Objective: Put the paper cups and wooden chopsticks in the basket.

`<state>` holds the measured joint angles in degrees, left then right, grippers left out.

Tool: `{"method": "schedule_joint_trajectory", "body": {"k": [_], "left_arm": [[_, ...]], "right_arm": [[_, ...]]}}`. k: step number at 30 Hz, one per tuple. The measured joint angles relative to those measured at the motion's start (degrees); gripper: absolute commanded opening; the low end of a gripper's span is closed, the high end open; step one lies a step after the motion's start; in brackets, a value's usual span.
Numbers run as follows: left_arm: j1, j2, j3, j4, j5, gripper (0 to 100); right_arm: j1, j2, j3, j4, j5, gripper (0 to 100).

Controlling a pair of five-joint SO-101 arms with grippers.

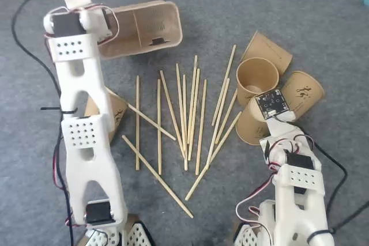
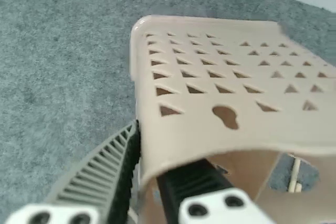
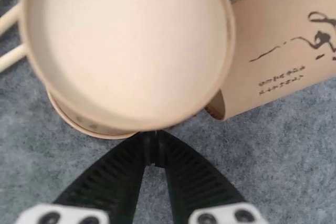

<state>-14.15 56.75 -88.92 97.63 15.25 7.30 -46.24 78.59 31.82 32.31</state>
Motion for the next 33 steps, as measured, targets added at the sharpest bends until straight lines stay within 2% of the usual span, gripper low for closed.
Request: {"method": "schedule_joint_trajectory", "body": {"k": [4, 13, 27, 33], "left_arm": [[0.09, 0.44, -2.64, 0.7, 0.0, 1], [-0.09, 0.44, 1.67, -1.67, 0.0, 1], [-0.09, 0.44, 2.02, 1.05, 0.0, 1], [-0.09, -2.55, 11.87, 1.05, 0.0, 1]], "right_arm": [[0.0, 0.0, 0.0, 0.0, 0.0, 0.9], [0.0, 0.0, 0.0, 0.0, 0.0, 0.9], [0.0, 0.0, 0.0, 0.0, 0.0, 0.9], [0.0, 0.0, 0.0, 0.0, 0.0, 0.9]]}}
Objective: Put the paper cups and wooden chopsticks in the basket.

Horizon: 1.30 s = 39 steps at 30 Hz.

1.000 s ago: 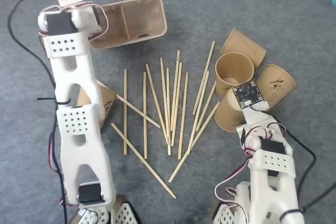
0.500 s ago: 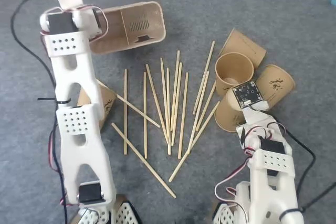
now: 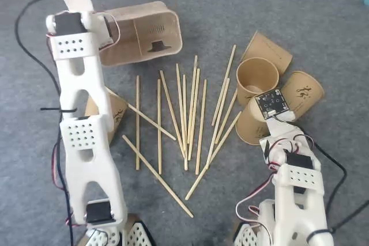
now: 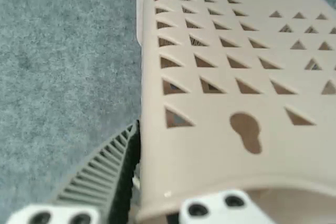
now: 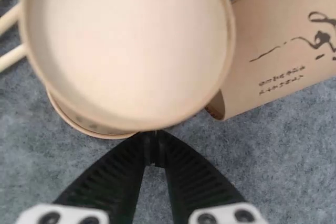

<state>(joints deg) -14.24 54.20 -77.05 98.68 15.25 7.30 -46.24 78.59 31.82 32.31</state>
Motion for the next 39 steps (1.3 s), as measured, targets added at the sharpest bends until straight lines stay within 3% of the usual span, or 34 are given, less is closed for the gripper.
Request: {"method": "schedule_joint_trajectory", "body": {"k": [9, 20, 29, 39], "left_arm": [[0.09, -12.48, 15.82, 0.0, -1.32, 1], [-0.35, -15.56, 17.14, -0.79, -1.67, 1], [-2.46, -11.25, 17.23, -16.0, 0.44, 1], [-2.81, -8.53, 17.05, -30.24, 2.29, 8]], "right_arm": [[0.0, 0.0, 0.0, 0.0, 0.0, 0.9], [0.0, 0.0, 0.18, 0.0, 0.0, 0.9], [0.0, 0.0, 0.18, 0.0, 0.0, 0.9], [0.0, 0.0, 0.18, 0.0, 0.0, 0.9]]}}
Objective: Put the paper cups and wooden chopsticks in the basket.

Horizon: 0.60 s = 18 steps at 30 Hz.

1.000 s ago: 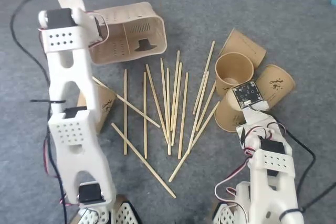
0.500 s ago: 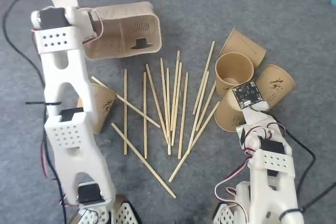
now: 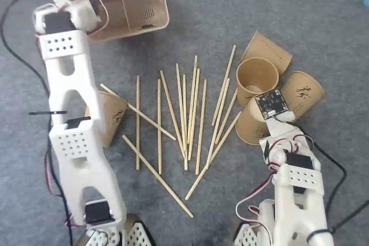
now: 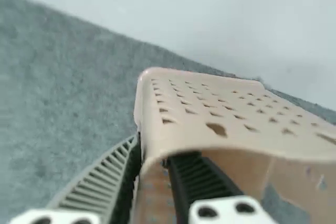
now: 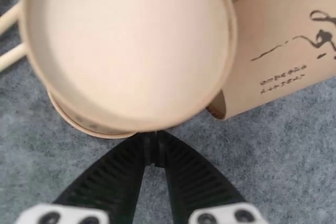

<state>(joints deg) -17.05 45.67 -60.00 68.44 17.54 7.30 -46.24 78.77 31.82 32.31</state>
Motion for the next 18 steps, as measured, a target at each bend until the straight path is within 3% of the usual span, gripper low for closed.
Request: {"method": "schedule_joint_trajectory", "body": {"k": [8, 14, 18], "left_arm": [[-0.62, 13.54, -1.05, -18.73, 5.01, 8], [-0.7, 17.93, -9.49, -19.6, 5.27, 14], [-0.88, 21.27, -14.59, -19.6, 5.27, 0]], "right_arm": [[0.0, 0.0, 0.0, 0.0, 0.0, 0.9], [-0.35, 0.0, 1.32, 0.0, 1.93, 0.9], [-1.67, 0.0, 1.49, 0.0, 2.55, 0.9]]}}
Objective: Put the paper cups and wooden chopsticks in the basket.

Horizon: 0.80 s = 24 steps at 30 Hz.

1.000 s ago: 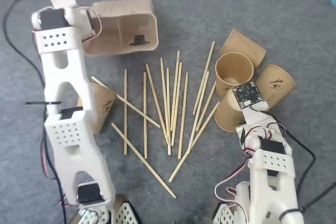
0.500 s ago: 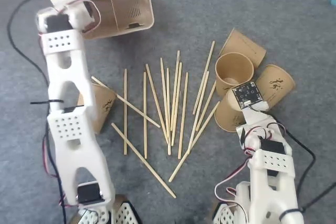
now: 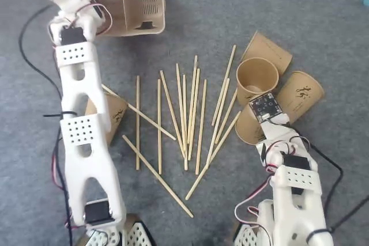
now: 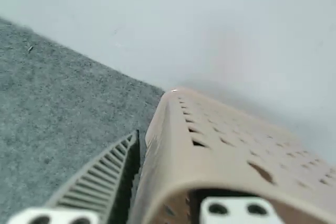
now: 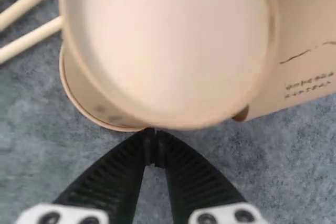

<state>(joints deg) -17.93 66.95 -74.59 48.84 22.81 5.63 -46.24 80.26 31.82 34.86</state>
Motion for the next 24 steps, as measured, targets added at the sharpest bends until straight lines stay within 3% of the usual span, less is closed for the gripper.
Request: {"method": "schedule_joint_trajectory", "body": {"k": [4, 10, 17, 24], "left_arm": [[0.35, 1.76, -3.52, 1.76, 0.0, 1], [0.0, 1.93, -8.0, 12.22, 0.79, 1], [-0.44, 1.93, -18.11, 29.45, 4.04, 1], [0.62, -2.55, -19.08, 45.01, 4.22, 1]], "right_arm": [[0.0, 0.0, 0.0, 0.0, 0.09, 0.9], [0.0, 0.0, 0.0, 0.0, 0.09, 0.9], [0.09, 0.0, 0.0, 0.0, 0.09, 0.9], [0.09, 0.0, 0.0, 0.0, 0.09, 0.9]]}}
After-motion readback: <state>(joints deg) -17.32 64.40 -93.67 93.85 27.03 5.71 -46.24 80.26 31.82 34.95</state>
